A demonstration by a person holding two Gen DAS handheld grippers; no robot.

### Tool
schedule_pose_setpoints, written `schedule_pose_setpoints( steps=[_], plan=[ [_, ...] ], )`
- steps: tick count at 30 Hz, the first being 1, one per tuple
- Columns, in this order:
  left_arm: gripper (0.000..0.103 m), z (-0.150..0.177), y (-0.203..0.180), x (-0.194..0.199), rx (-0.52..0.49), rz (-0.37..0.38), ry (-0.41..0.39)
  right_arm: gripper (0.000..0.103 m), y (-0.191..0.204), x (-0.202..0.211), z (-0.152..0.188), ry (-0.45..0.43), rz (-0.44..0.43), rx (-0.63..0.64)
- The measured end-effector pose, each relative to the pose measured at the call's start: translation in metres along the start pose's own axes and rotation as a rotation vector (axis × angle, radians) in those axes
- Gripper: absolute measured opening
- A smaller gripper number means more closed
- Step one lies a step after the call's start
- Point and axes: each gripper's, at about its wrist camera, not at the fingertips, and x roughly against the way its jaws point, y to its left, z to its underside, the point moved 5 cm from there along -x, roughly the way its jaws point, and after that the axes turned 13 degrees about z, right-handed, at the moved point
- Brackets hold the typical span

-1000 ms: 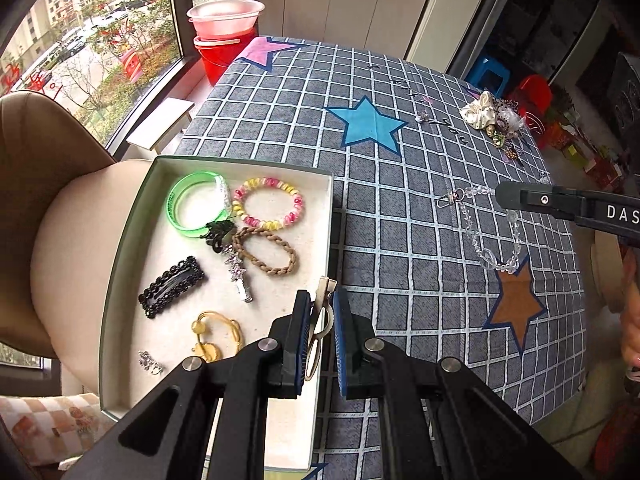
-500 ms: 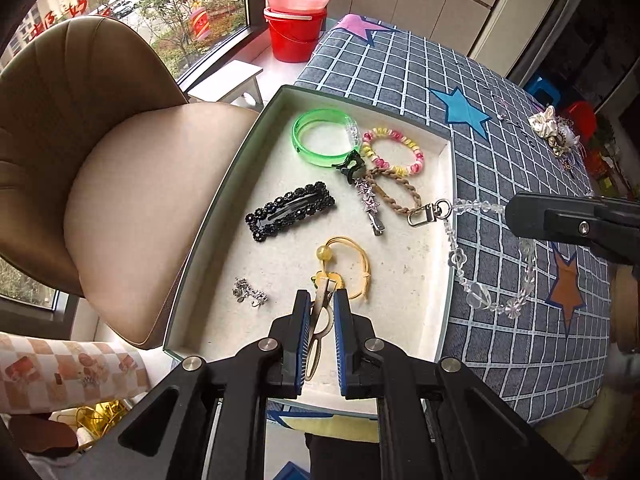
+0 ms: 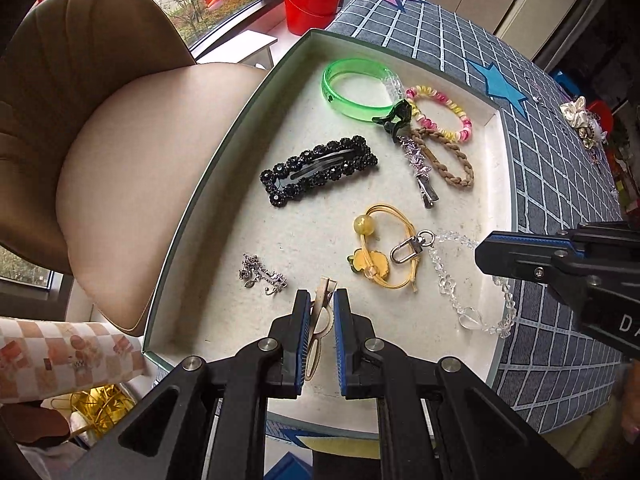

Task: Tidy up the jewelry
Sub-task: 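Carry the hair pins and crystal chain into the tray and open both tools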

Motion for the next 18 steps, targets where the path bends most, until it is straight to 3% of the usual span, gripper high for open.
schedule_pose_setpoints(
  steps=[18],
  plan=[
    [0.019,-0.006,0.0,-0.019,-0.021,-0.077,0.03,0.005,-0.03,-0.043,-0.012,0.058,0.104,-0.019]
  ],
)
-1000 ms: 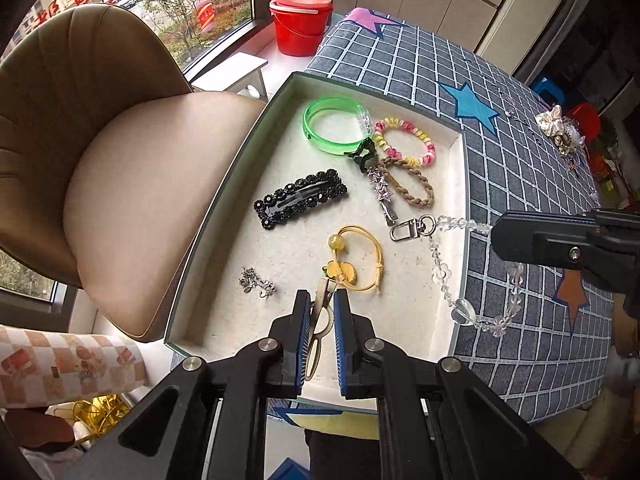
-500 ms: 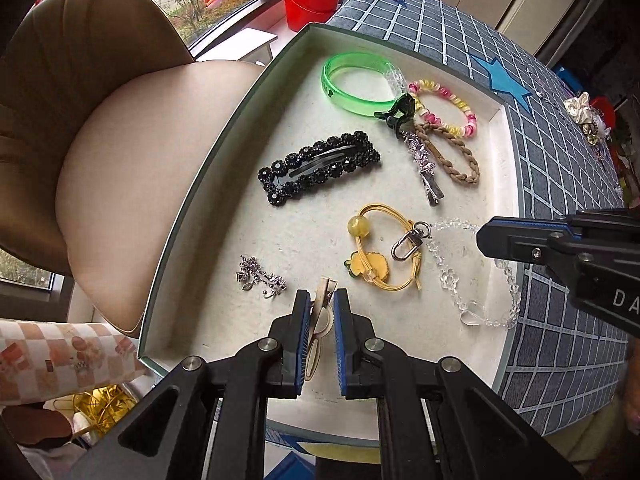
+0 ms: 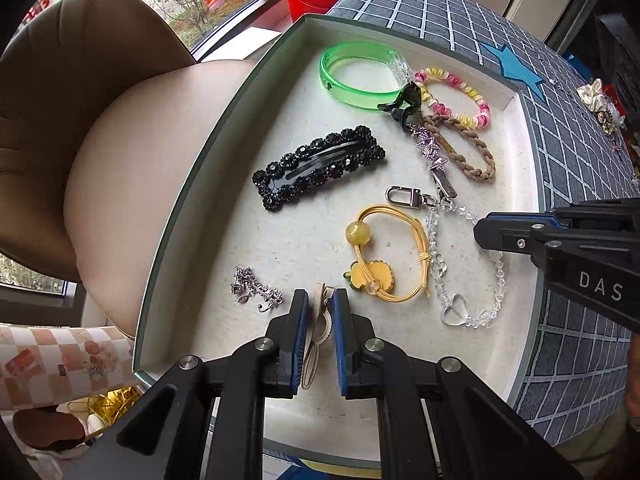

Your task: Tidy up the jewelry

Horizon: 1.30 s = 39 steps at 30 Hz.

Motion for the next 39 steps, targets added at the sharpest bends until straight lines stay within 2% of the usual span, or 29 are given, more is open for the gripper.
schedule_pose_setpoints(
  steps=[9,15,16,18,19,20,21,22,23,27,32,35,36,39],
  plan=[
    [0.019,-0.001,-0.007,-0.001,-0.001,-0.016,0.016,0.006,0.01,-0.006,-0.004,0.009,0.017,0.014],
    [0.019,-0.001,-0.007,0.003,0.014,-0.029,0.02,0.008,0.008,0.011,-0.011,-0.019,-0.016,-0.024],
    [0.019,-0.002,-0.007,0.004,0.015,-0.03,0.016,0.012,0.007,0.015,-0.013,-0.027,-0.017,-0.029],
    [0.019,-0.003,-0.009,0.009,0.021,-0.023,0.003,0.031,0.005,0.024,-0.015,-0.045,-0.025,-0.046],
    [0.019,-0.004,-0.009,0.012,0.025,-0.016,-0.003,0.049,0.004,0.029,-0.015,-0.057,-0.027,-0.056],
    [0.029,-0.004,-0.009,0.014,0.028,-0.009,-0.006,0.057,0.003,0.035,-0.015,-0.07,-0.028,-0.066],
    [0.047,-0.005,-0.01,0.016,0.029,-0.008,-0.008,0.057,0.0,0.04,-0.015,-0.079,-0.026,-0.073],
    [0.097,-0.005,-0.01,0.019,0.03,-0.018,-0.011,0.057,-0.002,0.044,-0.015,-0.083,-0.023,-0.08],
    [0.103,-0.007,-0.011,0.024,0.028,-0.04,-0.034,0.057,-0.005,0.048,-0.013,-0.084,-0.017,-0.088],
    [0.103,-0.006,-0.016,0.034,0.02,-0.031,-0.029,0.061,-0.024,0.058,-0.004,-0.072,0.009,-0.113],
    [0.103,-0.004,-0.016,0.05,0.042,-0.017,-0.02,0.081,-0.027,0.067,0.006,-0.05,0.044,-0.123],
    [0.103,-0.004,-0.016,0.065,0.044,-0.041,-0.032,0.082,-0.026,0.078,0.014,-0.046,0.079,-0.106],
    [0.103,-0.003,-0.017,0.069,0.043,-0.045,-0.036,0.087,-0.024,0.083,0.016,-0.047,0.087,-0.099],
    [0.103,-0.001,-0.015,0.083,0.05,-0.046,-0.027,0.088,-0.019,0.094,0.021,-0.049,0.111,-0.082]
  ],
)
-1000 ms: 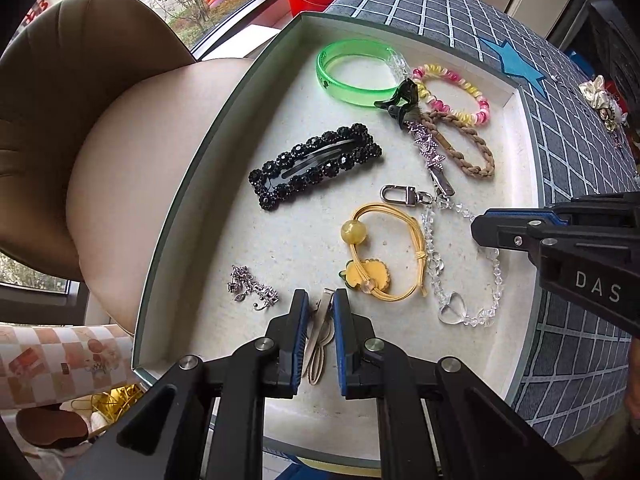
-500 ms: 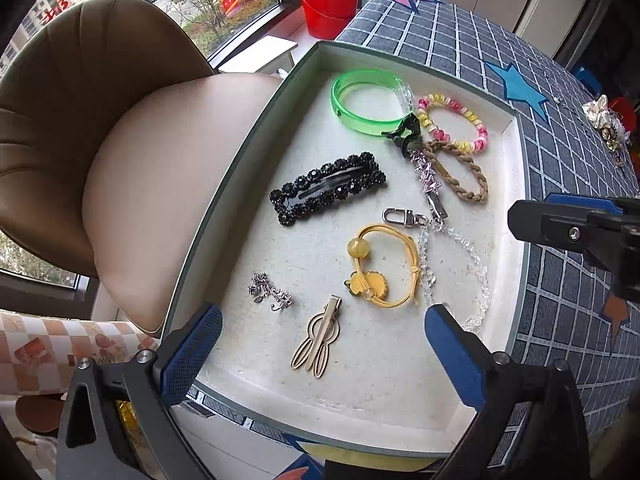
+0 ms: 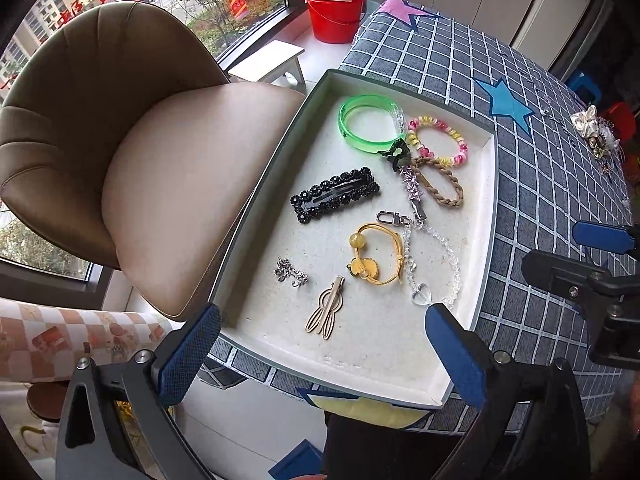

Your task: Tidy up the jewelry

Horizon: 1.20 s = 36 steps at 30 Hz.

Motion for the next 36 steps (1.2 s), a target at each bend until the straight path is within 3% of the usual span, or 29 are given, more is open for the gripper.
schedule_pose_setpoints(
  steps=[3,5,20,36],
  plan=[
    [0.103,0.002,0.002,0.013,0.007,-0.007,0.009,0.09,0.003,0.013,0.003,0.003,0.005,0.004],
    [0.103,0.002,0.003,0.022,0.012,-0.016,0.007,0.103,0.005,0.022,0.005,-0.006,0.01,0.003],
    [0.103,0.007,0.006,0.076,0.026,-0.038,-0.008,0.103,0.018,0.071,0.008,-0.023,0.051,0.022],
    [0.103,0.015,0.006,0.085,0.036,-0.042,0.001,0.103,0.02,0.079,0.003,-0.033,0.076,0.032]
  ],
)
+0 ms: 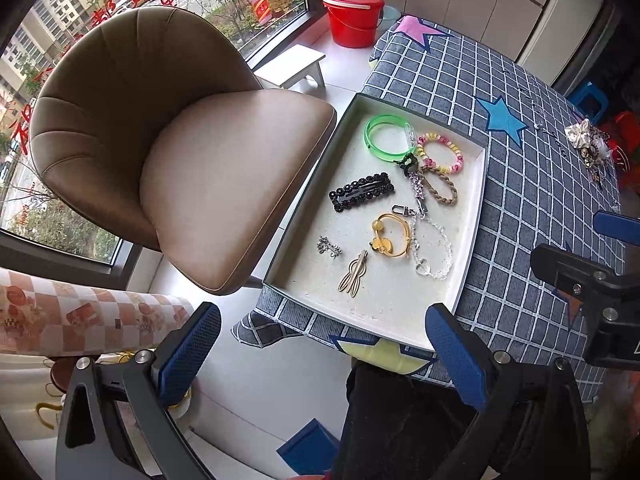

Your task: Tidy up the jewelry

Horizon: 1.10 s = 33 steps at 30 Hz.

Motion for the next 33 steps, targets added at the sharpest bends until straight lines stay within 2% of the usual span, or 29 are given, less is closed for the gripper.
schedule_pose_setpoints(
  steps=[33],
  plan=[
    [0.103,0.0039,0.0014,0.0012,0.009,-0.004,0.001,0.103,0.0037,0.0017,0.0002,0.001,0.0,-0.003]
  ],
)
